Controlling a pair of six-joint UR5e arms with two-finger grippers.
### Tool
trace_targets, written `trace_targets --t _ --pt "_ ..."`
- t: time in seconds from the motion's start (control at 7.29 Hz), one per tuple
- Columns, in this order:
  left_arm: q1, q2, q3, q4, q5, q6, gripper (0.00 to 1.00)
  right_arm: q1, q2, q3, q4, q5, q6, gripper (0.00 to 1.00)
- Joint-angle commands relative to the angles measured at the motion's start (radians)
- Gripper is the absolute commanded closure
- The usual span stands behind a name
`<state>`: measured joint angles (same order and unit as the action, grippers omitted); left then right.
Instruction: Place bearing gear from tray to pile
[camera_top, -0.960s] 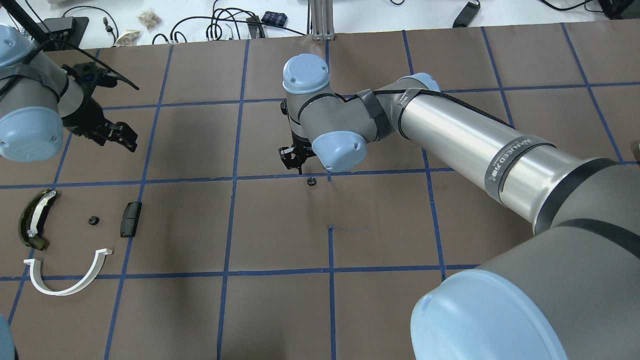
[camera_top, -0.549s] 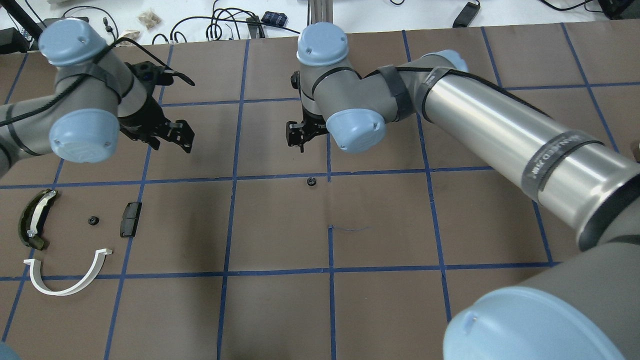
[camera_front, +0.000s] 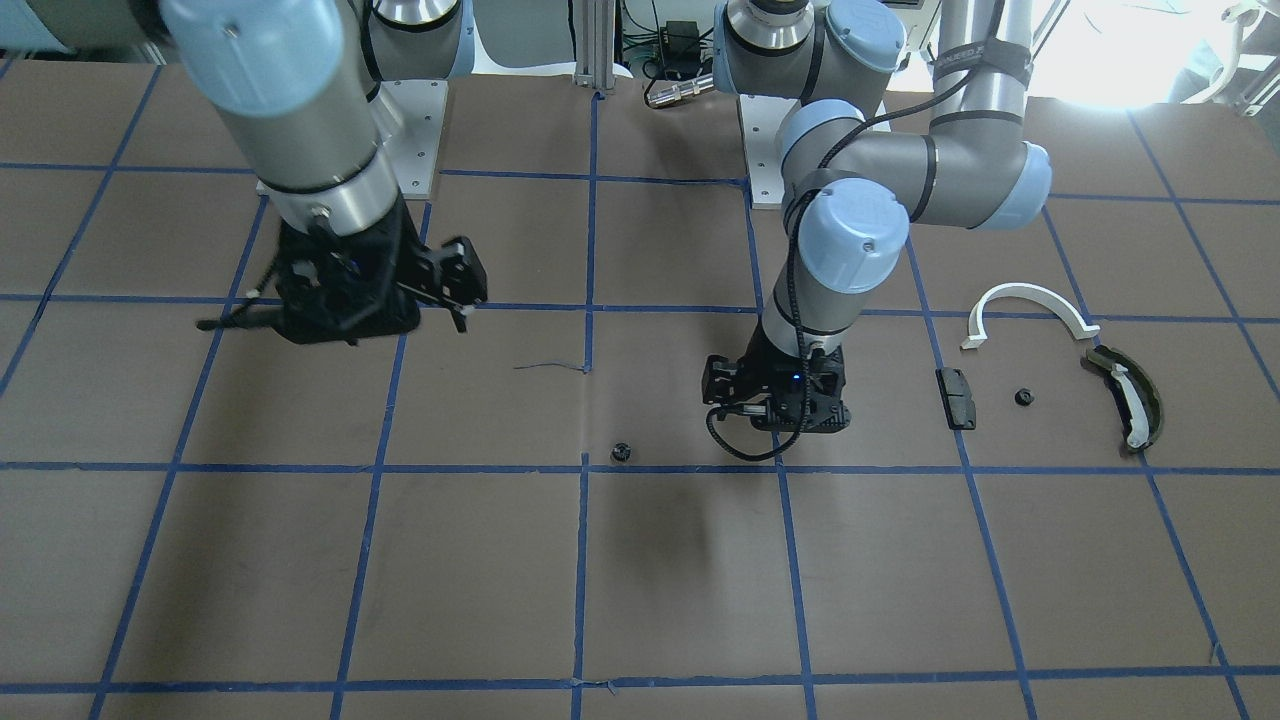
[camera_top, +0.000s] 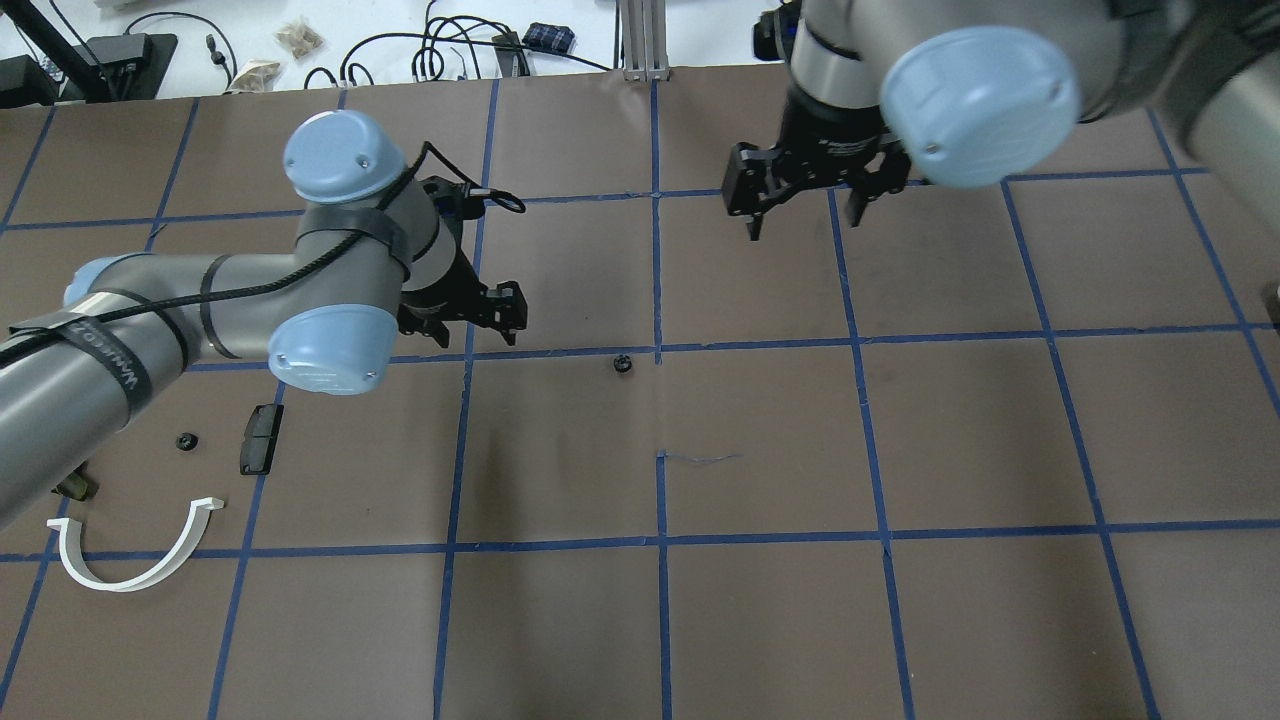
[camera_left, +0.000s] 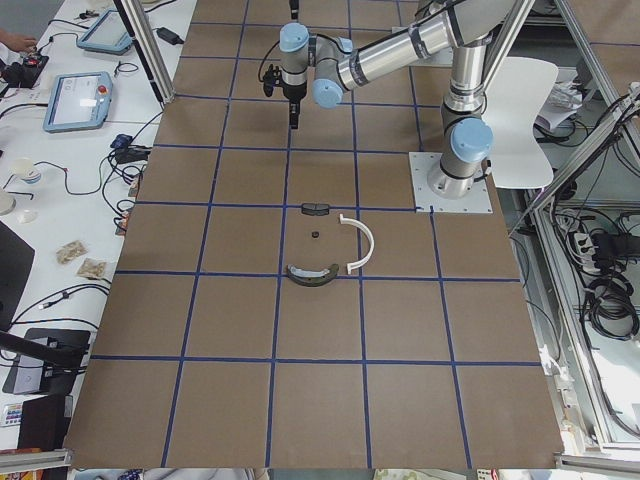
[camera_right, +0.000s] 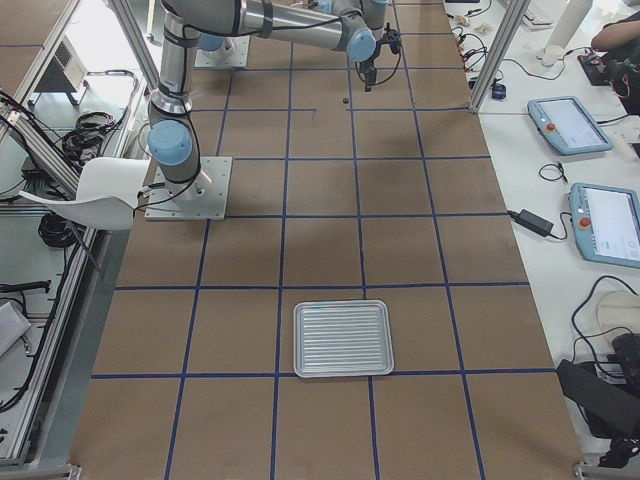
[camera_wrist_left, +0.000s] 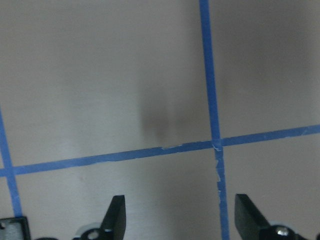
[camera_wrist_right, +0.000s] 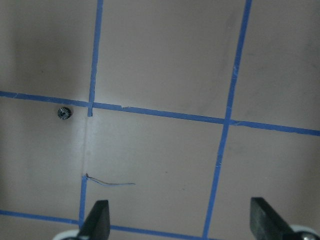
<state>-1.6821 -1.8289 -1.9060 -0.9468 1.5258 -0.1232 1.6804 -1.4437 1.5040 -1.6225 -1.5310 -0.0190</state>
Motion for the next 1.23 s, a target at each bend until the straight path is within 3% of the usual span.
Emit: trace_targets --t 0.0,0.27,0.69,1.1 --pt "-0.14 -0.082 0.063 0.002 -0.001 -0.2 0.2 -0.077 -0.09 0.008 0.063 0.005 -0.035 0.0" --pt "-0.2 -0.191 0.213 -0.003 0.01 -0.245 0.2 -0.074 -0.095 0.008 0.05 0.005 -0.027 0.0" --pt "-0.241 -0.257 0.214 0.003 0.053 -0.271 0.2 -0.076 -0.103 0.012 0.018 0.009 -0.038 0.0" --pt "-0.241 -0.26 0.208 0.003 0.051 -0.274 0.24 -0.074 -0.093 0.013 -0.032 0.009 -0.033 0.0"
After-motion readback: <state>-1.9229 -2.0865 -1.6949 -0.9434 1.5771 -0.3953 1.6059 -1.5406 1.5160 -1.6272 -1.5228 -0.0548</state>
